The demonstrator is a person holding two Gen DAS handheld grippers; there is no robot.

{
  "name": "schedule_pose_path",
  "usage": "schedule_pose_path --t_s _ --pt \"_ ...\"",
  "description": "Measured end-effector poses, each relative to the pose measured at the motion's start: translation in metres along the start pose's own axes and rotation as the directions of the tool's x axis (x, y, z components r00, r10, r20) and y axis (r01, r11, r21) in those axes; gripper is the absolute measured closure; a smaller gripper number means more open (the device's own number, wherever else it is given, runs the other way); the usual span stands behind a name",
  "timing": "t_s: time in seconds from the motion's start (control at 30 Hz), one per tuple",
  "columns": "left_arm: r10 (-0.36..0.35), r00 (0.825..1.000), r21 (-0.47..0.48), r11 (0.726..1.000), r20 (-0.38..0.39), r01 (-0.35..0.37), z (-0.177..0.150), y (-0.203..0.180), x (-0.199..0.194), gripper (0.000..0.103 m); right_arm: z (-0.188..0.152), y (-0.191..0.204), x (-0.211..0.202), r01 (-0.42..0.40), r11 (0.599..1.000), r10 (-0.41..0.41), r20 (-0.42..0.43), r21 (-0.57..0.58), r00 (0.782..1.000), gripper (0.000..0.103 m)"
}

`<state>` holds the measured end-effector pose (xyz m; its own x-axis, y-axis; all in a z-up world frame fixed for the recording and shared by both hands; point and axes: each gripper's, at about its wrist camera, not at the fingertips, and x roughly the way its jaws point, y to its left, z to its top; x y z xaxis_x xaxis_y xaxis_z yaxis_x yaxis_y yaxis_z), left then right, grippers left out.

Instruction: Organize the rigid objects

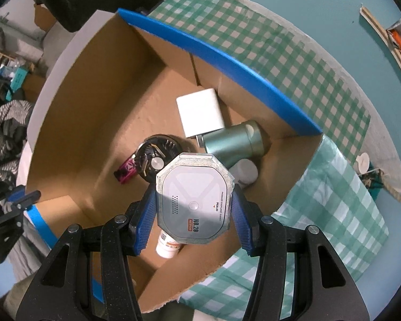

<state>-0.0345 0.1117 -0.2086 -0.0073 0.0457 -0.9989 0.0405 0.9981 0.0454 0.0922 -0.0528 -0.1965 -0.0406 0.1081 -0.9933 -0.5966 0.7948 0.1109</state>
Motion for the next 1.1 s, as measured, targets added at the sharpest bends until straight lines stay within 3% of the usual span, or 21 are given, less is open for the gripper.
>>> schedule_pose_path --t_s 0.23,0.33,0.5,0.63,0.67,0.77,0.93,1.1 --pt "0.004 1.0 0.005 1.0 0.002 -0.004 0.0 -0.001 -0.001 0.095 -0.002 0.0 -0.006 0.009 1.0 -0.009 0.02 -0.004 1.0 0.049" --pt "0.003 1.0 0.003 1.0 0.007 -0.003 0.001 0.0 -0.003 0.095 -0.005 -0.001 -0.014 0.022 1.0 -0.022 0.038 0.006 0.999 0.042" --pt "0.009 1.0 -0.003 1.0 0.015 -0.009 0.001 0.0 -0.007 0.095 -0.017 -0.006 -0.04 0.038 0.998 -0.043 0.107 0.047 0.993 0.033" --pt "0.017 1.0 -0.008 1.0 0.021 -0.017 0.003 0.0 -0.012 0.095 -0.031 -0.015 -0.066 0.012 0.994 -0.032 0.175 0.112 0.984 0.032" --pt "0.02 1.0 -0.011 1.0 0.022 -0.02 0.004 0.001 -0.013 0.093 -0.035 -0.018 -0.074 0.002 0.992 -0.027 0.194 0.13 0.981 0.032" --pt "0.029 0.999 -0.015 0.999 0.044 -0.029 0.007 0.001 -0.021 0.072 -0.046 -0.022 -0.096 -0.005 0.984 -0.04 0.248 0.178 0.968 0.032" --pt "0.033 0.995 -0.001 0.999 0.091 -0.033 0.014 -0.004 -0.042 0.067 -0.068 -0.025 -0.136 -0.009 0.969 -0.077 0.334 0.248 0.939 0.032" --pt "0.018 0.985 -0.007 1.0 0.174 -0.017 0.026 -0.009 -0.076 0.04 -0.088 -0.026 -0.165 -0.026 0.951 -0.104 0.397 0.309 0.912 0.031"
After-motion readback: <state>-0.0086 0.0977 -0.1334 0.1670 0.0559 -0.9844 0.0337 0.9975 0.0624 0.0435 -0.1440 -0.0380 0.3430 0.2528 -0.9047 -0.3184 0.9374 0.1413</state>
